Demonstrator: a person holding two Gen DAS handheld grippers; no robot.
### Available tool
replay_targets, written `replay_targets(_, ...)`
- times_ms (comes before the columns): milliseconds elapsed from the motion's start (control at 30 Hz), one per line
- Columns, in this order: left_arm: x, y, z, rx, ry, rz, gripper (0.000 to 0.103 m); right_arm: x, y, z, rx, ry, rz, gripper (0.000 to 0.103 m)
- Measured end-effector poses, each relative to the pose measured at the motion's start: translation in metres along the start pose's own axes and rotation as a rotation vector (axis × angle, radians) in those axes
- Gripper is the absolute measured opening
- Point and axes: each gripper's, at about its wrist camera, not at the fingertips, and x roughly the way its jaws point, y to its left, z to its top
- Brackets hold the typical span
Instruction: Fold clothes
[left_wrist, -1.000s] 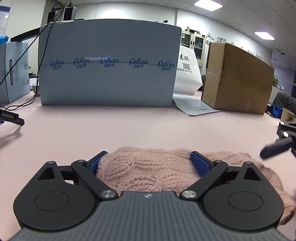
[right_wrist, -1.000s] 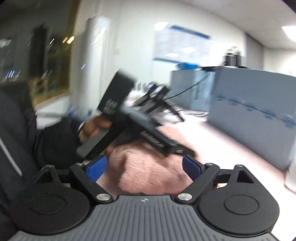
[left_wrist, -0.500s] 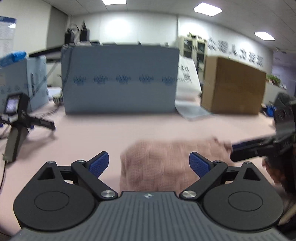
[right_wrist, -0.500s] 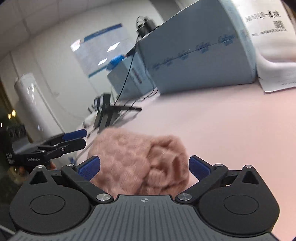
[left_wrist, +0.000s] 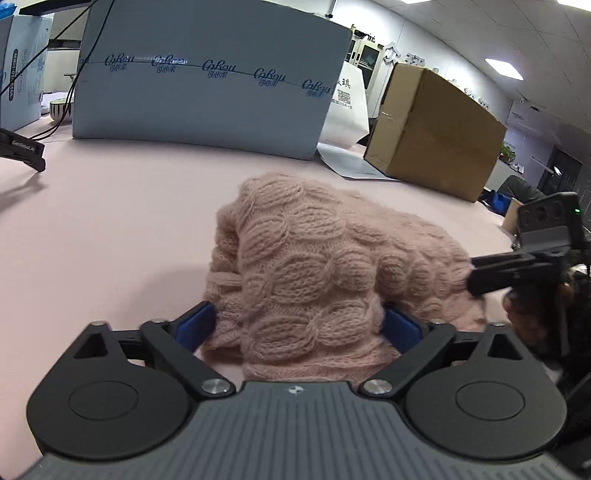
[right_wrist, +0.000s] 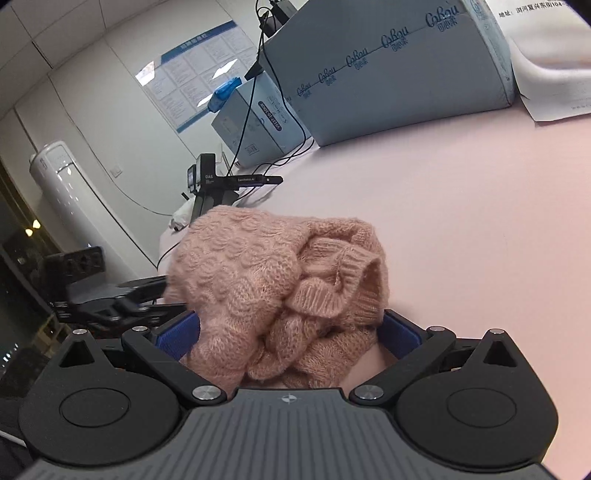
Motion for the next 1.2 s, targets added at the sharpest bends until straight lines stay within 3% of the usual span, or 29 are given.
replay_targets(567, 0.04, -0.006, 0.024, -0.133, -0.009, 0.1, 0.103, 0.004, 0.004, 0.0, 0.048, -0.051, -0.057, 0.103)
replay_targets(600, 0.041, -0.007, 0.024, -0.132, -0.007, 0.107, 0.103, 0.004, 0.004, -0.001, 0.057, -0.062, -0.07, 0.098)
replay_targets(667, 0.042, -0.01, 0.024, -0.13, -0.007, 0.116, 0.099, 0.002, 0.002, -0.002, 0.091, -0.09, -0.106, 0.072)
replay_targets(700, 0.042, -0.011, 0.025, -0.128, -0.008, 0.114, 0.09, 0.001, -0.002, -0.002, 0.128, -0.101, -0.12, 0.054)
replay_targets(733, 0.042, -0.013, 0.026, -0.131, -0.006, 0.104, 0.077, 0.0, -0.008, -0.002, 0.17, -0.111, -0.122, 0.045)
replay_targets(767, 0.042, -0.014, 0.027, -0.141, -0.002, 0.091, 0.062, -0.001, -0.011, -0.002, 0.192, -0.117, -0.117, 0.042)
replay_targets(833, 0.045, -0.018, 0.031, -0.157, 0.011, 0.079, 0.046, -0.004, -0.01, -0.003, 0.195, -0.132, -0.112, 0.032)
replay_targets(867, 0.046, -0.022, 0.034, -0.154, 0.017, 0.085, 0.039, -0.005, -0.007, -0.003, 0.175, -0.14, -0.114, 0.03)
replay_targets(967, 0.045, -0.036, 0.043, -0.104, 0.023, 0.127, 0.031, -0.011, 0.0, -0.004, 0.13, -0.17, -0.127, 0.026)
replay_targets(1067, 0.047, -0.052, 0.055, -0.06, 0.026, 0.144, 0.031, -0.02, 0.002, -0.002, 0.12, -0.216, -0.144, 0.024)
replay_targets(1200, 0.053, -0.094, 0.083, 0.058, -0.028, 0.137, 0.031, -0.057, 0.006, 0.001, 0.095, -0.345, -0.181, 0.024)
